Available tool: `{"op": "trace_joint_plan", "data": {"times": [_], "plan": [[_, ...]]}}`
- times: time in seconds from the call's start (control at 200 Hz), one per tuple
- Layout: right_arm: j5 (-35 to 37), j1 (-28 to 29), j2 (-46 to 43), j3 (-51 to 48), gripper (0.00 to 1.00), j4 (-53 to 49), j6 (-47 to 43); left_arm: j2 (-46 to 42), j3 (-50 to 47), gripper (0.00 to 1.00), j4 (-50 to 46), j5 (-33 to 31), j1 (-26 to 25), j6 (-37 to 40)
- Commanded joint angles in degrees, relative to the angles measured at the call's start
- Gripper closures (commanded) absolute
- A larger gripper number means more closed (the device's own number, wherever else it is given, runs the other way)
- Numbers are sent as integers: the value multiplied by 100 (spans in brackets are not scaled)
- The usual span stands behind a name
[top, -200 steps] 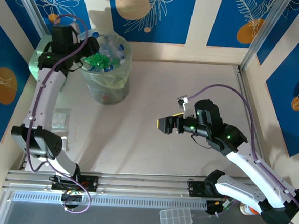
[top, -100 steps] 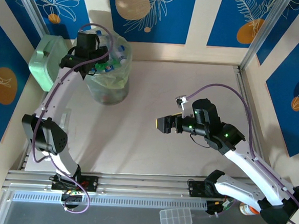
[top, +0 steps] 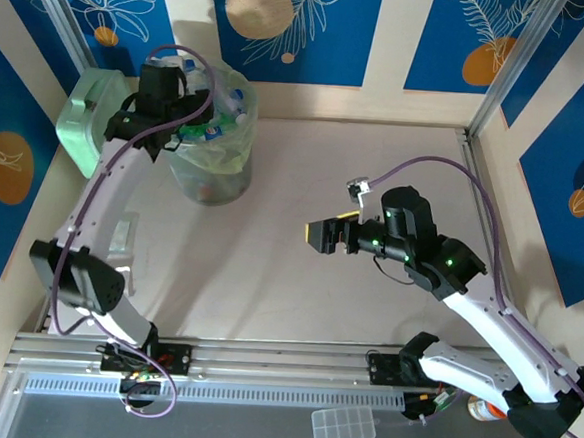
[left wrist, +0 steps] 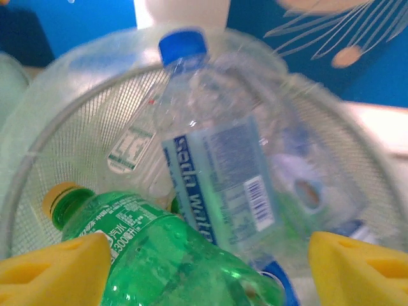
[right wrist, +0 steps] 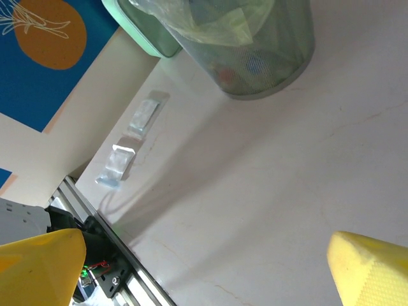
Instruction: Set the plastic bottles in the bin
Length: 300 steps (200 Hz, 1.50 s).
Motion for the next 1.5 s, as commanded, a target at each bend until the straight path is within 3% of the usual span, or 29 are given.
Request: {"op": "trace_joint_plan", "data": {"times": [0.0,0.055,0.16,0.21,0.32,0.47,0.52,0.605,0.69,0.77,0.845,0.905,1.015,1.14,1.285,1.41,1.495], "plan": [[103,29,-8,299,0,-165,-254,-1012,-660,13,697,742,-63,270],[101,29,-67,347,1,-94,-351,-1573,-1342,0,1370,806,-161,454],[250,61,-239,392,1,230,-666,-2628,-2757,1,2768,428,-384,666],[487,64,-306,374,1,420,-790,-3029,-3256,1,3268,533,-410,778],[1584,48,-466,131,1,973,-831,-3727,-4318,1,4111,765,-418,990],[2732,-103,-776,-1090,1,2983,-1125,-4788,-6020,1,5532,1036,-420,767],[2934,-221,-796,-1510,1,3691,-1348,-5032,-6590,1,6110,660,-420,774],[3202,-565,-666,-1934,1,4303,-1454,-5185,-7366,1,6695,-847,-411,572],[2888,-1068,-523,-2192,1,4427,-1621,-5047,-8089,1,7582,-1531,-407,1075],[2967,-1526,-391,-2609,1,4879,-1618,-4633,-8530,1,8442,-1158,-407,1654],[3365,-2025,-246,-3209,1,5707,-1354,-4388,-8629,1,8376,-719,-410,1836],[3243,-2548,-99,-3446,1,5783,-768,-4316,-8682,1,8055,-357,-412,2053],[2531,-3265,300,-3580,1,5562,-303,-3959,-8812,1,7920,-921,-399,1938],[2453,-3288,877,-4079,1,6784,-1172,-3426,-9001,1,7805,-1363,-310,1769],[2703,-3242,1619,-3824,1,6617,-1757,-2604,-9043,1,8024,-1431,-140,1458],[2467,-3307,1999,-3501,1,6388,-2128,-1662,-8937,1,8967,-1573,7,1387],[2315,-3509,2392,-3662,1,6820,-2043,-1475,-8247,1,7729,-1329,158,1331]]}}
